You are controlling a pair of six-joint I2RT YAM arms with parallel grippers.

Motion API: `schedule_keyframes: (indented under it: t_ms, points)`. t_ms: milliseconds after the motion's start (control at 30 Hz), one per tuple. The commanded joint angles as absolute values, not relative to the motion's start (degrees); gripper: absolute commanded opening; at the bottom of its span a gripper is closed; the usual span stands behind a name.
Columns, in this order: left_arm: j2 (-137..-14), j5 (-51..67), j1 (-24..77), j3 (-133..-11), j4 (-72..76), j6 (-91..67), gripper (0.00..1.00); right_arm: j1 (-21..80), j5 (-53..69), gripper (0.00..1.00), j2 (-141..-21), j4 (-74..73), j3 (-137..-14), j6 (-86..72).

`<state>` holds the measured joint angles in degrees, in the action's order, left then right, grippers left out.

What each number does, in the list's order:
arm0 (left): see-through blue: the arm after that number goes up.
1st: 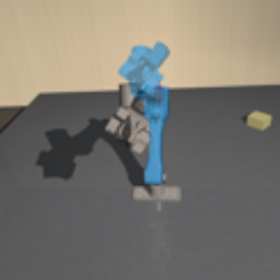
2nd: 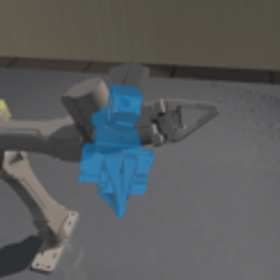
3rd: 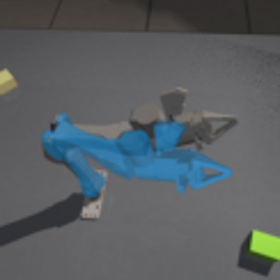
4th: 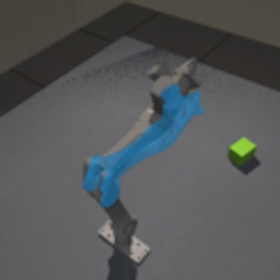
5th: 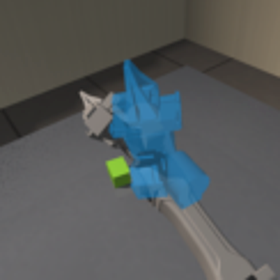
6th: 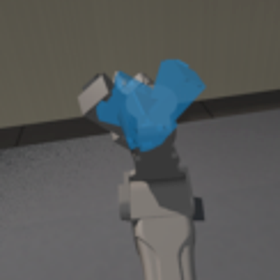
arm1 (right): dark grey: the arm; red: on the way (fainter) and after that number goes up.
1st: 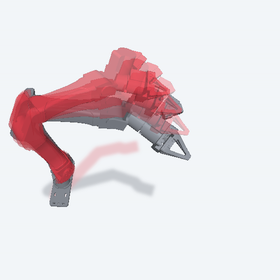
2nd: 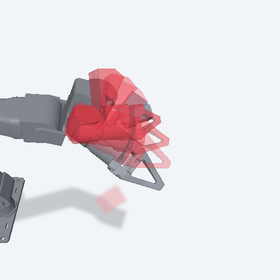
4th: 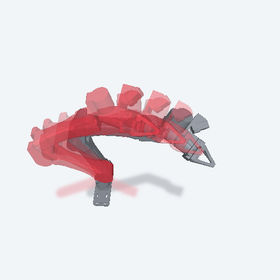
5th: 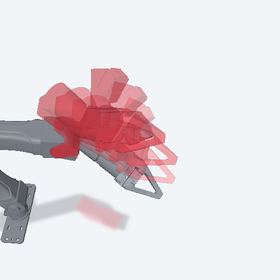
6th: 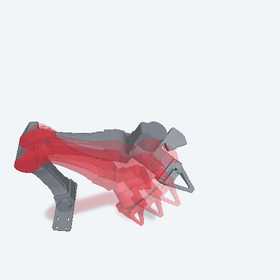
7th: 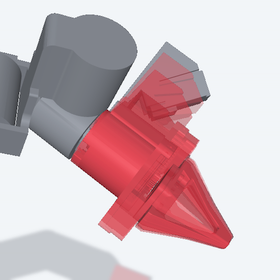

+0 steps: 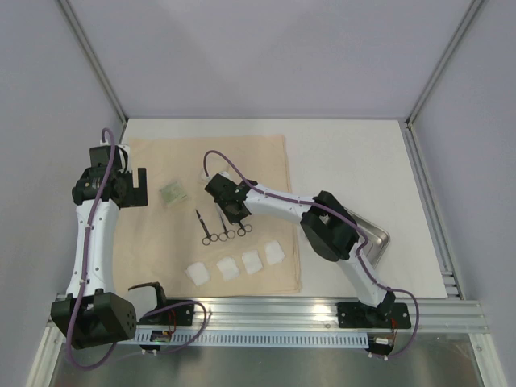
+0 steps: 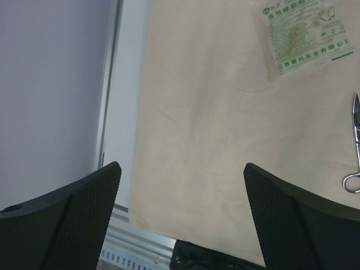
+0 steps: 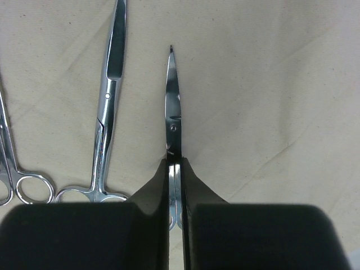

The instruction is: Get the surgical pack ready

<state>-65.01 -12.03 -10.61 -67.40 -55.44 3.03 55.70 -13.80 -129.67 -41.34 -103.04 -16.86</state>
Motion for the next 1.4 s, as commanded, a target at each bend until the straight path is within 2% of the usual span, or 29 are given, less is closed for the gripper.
schedule_keyframes:
  t_ms: [0, 267, 500, 700, 867, 1200, 1367]
  points:
    - [-64.9, -11.3, -10.9, -67.3, -54.3, 4.0, 1.00, 55.5, -13.6, 0.01, -134.1, -43.2, -102.3, -17.0]
    - [-65.3, -11.0, -10.9, -67.6, -54.2, 4.0, 1.00, 55.5, -9.5, 0.01, -124.9, -39.6, -101.6, -12.6]
    - [-65.8, -10.8, -10.9, -67.9, -54.3, 4.0, 1.00, 55.4, -7.0, 0.00, -116.9, -32.9, -95.7, -8.2]
    - [-66.0, -10.5, -10.9, -68.2, -54.6, 4.0, 1.00, 55.1, -7.4, 0.00, -115.9, -33.6, -95.2, -5.3]
    - [-66.0, -10.5, -10.9, -68.5, -54.8, 4.0, 1.00, 53.3, -8.9, 0.00, -109.4, -34.5, -92.1, -0.3]
    - [-67.6, -9.0, -10.8, -70.1, -55.5, 3.7, 1.00, 42.6, -7.4, 0.00, -80.3, -39.4, -63.4, 18.5]
    - [-68.8, -7.3, -10.9, -71.5, -56.4, 3.8, 1.00, 36.6, -7.9, 0.01, -71.1, -41.3, -54.5, 22.6]
